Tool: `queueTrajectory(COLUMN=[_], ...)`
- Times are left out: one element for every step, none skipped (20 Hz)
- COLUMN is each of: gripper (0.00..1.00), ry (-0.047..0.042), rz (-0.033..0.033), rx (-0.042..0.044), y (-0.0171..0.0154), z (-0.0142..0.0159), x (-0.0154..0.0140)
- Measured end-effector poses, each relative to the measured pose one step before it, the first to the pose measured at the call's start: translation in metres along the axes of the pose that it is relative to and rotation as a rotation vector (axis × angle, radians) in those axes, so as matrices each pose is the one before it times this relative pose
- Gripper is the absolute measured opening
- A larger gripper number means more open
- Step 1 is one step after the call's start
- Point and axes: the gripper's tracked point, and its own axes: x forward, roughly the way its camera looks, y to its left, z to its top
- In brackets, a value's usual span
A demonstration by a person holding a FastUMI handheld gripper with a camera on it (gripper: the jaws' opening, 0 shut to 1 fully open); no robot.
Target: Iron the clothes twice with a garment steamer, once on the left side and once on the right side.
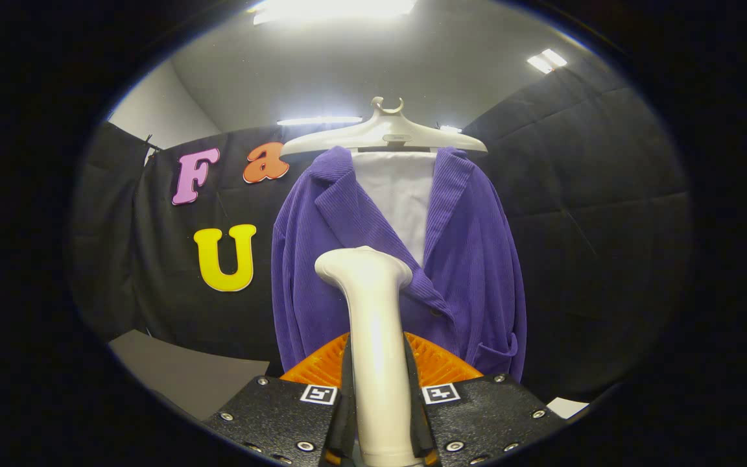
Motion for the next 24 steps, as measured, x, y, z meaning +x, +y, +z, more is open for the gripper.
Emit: queueTrajectory(gripper=[0.33,0.33,0.33,0.33,0.33,0.33,0.33,0.33,0.33,0.33,0.33,0.33,0.33,0.33,0.33,0.33,0.33,0.33,0.33,0.33,0.33,0.33,0.33,0.33], ry=[0.00495,0.01566,0.02211,0.02134,0.02459,0.02141,0.01972,0.01970,0.01740,0.01739,0.01450,0.01346,0.00431,0.01131,0.01005,0.00875,0.00815,0.00575,0.00273,0.00054,0.00085,0.00190,0.00776,0.00055], rz=[-0.01929,-0.01427,-0.00230,-0.00042,0.00046,-0.00089,-0.00588,-0.00460,0.00275,0.00661,0.00538,0.00451,0.00259,0.00766,0.00378,0.00056,0.00076,0.00197,0.00220,0.00000,-0.00057,0.00117,0.00114,-0.00169], rx=[-0.01552,-0.00639,-0.00111,-0.00240,-0.00680,-0.01405,-0.02320,-0.02143,-0.01239,-0.00429,0.00153,0.00092,0.00060,-0.00153,-0.00691,-0.01389,-0.01118,0.00055,0.00735,0.00839,0.01246,0.01601,0.00869,-0.00013], y=[-0.00422,-0.00260,-0.00040,-0.00096,-0.00106,-0.00186,-0.00168,-0.00130,0.00071,0.00127,0.00187,0.00077,0.00102,0.00039,0.00165,0.00071,0.00076,0.00161,0.00140,0.00025,0.00016,0.00058,0.00077,0.00082], z=[-0.00666,-0.00970,-0.01091,-0.01194,-0.01323,-0.01316,-0.01284,-0.01181,-0.00999,-0.01049,-0.00889,-0.00918,-0.00739,-0.00945,-0.00774,-0.00684,-0.00587,-0.00605,-0.00416,-0.00349,-0.00090,-0.00170,-0.00126,-0.00300], x=[-0.00213,-0.00181,-0.00176,-0.00200,-0.00064,-0.00026,-0.00054,-0.00125,-0.00079,-0.00063,-0.00078,-0.00035,-0.00029,-0.00005,0.00143,0.00083,0.00005,-0.00032,-0.00003,-0.00099,-0.00023,-0.00083,-0.00062,-0.00109])
